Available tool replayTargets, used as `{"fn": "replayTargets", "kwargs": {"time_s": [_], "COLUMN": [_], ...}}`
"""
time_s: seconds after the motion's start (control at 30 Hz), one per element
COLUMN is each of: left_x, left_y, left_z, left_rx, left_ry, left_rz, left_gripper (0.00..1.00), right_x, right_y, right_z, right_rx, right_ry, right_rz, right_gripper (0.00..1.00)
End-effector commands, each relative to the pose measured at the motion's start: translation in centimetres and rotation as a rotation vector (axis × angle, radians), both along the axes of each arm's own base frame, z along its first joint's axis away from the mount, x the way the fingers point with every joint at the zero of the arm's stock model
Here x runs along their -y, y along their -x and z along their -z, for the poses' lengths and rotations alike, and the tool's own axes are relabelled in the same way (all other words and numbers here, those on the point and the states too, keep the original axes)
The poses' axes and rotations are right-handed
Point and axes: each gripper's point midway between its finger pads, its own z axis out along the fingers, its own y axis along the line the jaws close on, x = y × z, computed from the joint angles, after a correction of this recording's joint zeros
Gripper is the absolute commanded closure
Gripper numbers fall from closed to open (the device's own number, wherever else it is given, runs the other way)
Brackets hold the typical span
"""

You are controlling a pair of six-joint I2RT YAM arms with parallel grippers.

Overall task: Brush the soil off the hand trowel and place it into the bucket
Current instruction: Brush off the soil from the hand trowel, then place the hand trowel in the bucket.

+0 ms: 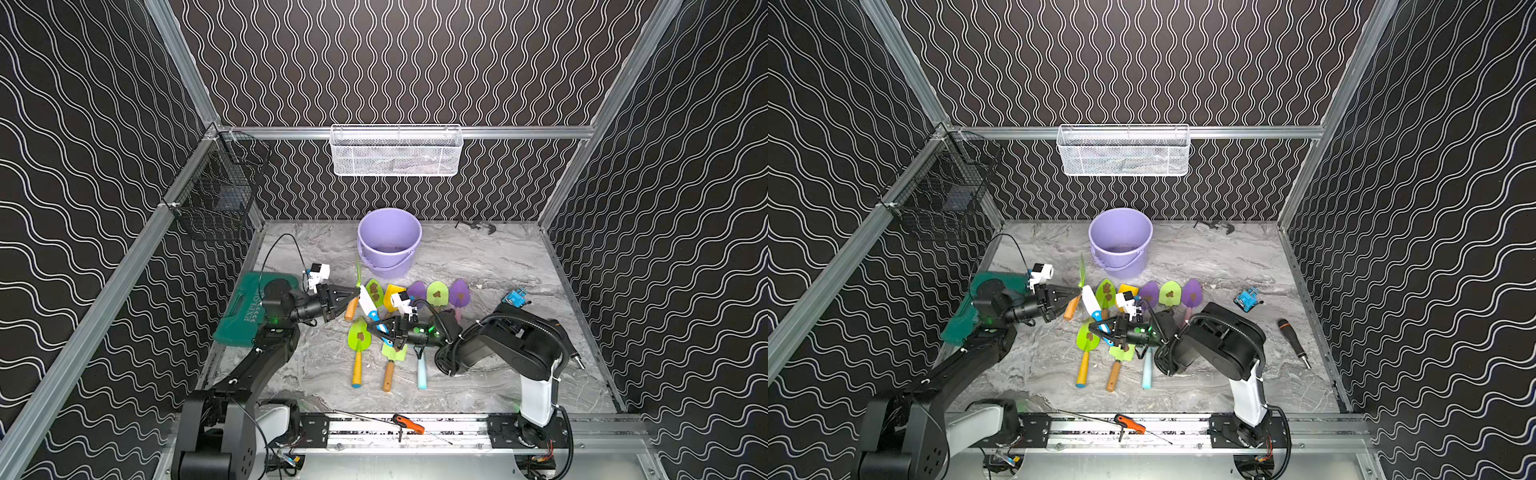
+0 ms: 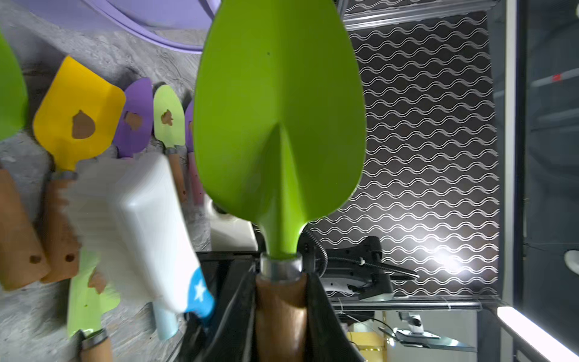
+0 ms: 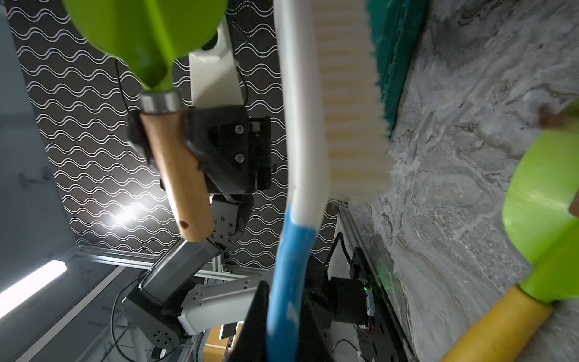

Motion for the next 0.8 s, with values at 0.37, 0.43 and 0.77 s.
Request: {"fn": "replayTargets", "kwargs": {"time_s": [0.37, 0.43, 0.77], "left_x": [-4.1, -4.3, 0.0], "left_y": [-2.4, -3.4, -10.1], "left_z": [3.9, 3.7, 0.0], "left_rx": [0.045, 0.069, 0.239], "left_ry": [-0.838, -0.961, -1.188], "left_rz": [-0.094, -0.127, -0.109], "left_gripper": [1.0, 1.0, 1.0], "right_x": [6.1, 6.4, 9.4], "right_y": [-0.5, -0.6, -1.8], "right_z": [-1.4, -0.9, -3.3], "right_rx": [0.044, 0.05, 0.237], "right_ry": [0.08, 0.169, 0.562], "right_rz": [0.135, 0.135, 0.248], "right_gripper": [1.0, 1.0, 1.0]}}
